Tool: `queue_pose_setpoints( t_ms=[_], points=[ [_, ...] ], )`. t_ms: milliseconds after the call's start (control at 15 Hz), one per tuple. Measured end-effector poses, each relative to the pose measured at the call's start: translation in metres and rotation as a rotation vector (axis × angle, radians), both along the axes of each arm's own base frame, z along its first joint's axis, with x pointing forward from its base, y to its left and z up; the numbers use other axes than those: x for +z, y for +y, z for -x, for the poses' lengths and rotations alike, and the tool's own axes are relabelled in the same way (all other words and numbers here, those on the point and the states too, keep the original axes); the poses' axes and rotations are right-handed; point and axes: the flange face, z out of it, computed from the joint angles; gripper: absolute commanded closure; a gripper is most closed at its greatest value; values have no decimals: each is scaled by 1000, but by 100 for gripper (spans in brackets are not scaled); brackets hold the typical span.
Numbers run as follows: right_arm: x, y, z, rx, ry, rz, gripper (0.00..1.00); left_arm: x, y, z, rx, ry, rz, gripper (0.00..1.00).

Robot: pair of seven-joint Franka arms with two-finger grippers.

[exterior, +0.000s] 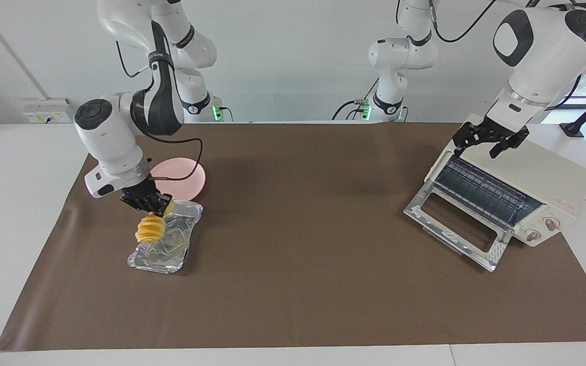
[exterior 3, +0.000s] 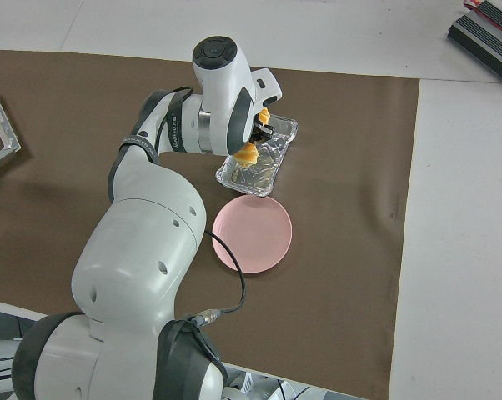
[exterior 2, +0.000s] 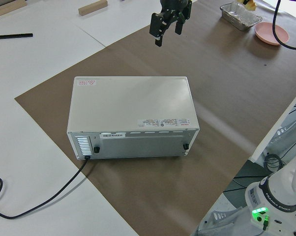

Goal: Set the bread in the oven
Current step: 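Lift the bread and place it into the foil tray with the right gripper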

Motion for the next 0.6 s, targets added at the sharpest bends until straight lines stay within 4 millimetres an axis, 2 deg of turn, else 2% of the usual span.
queue_pose_setpoints(
  t_ms=[134, 201, 267, 334, 401, 468, 602],
  points=[
    [-23, 2, -2, 3, 27, -1, 100, 0, 0, 0, 0, 0, 0, 0],
    [-31, 1, -2, 1, 31, -2, 93, 0, 0, 0, 0, 0, 0, 0],
    [-37, 1, -2, 0, 31, -2, 76, 0, 0, 0, 0, 0, 0, 0],
    [-42, 0, -1, -1, 30, -2, 54, 0, 0, 0, 0, 0, 0, 0],
    [-45, 0, 1, -1, 28, -1, 20, 0, 0, 0, 0, 0, 0, 0],
    [-48, 0, 2, -2, 29, -1, 0, 0, 0, 0, 0, 0, 0, 0],
    [-50, 0, 3, 3, 31, 0, 0, 0, 0, 0, 0, 0, 0, 0]
  ],
)
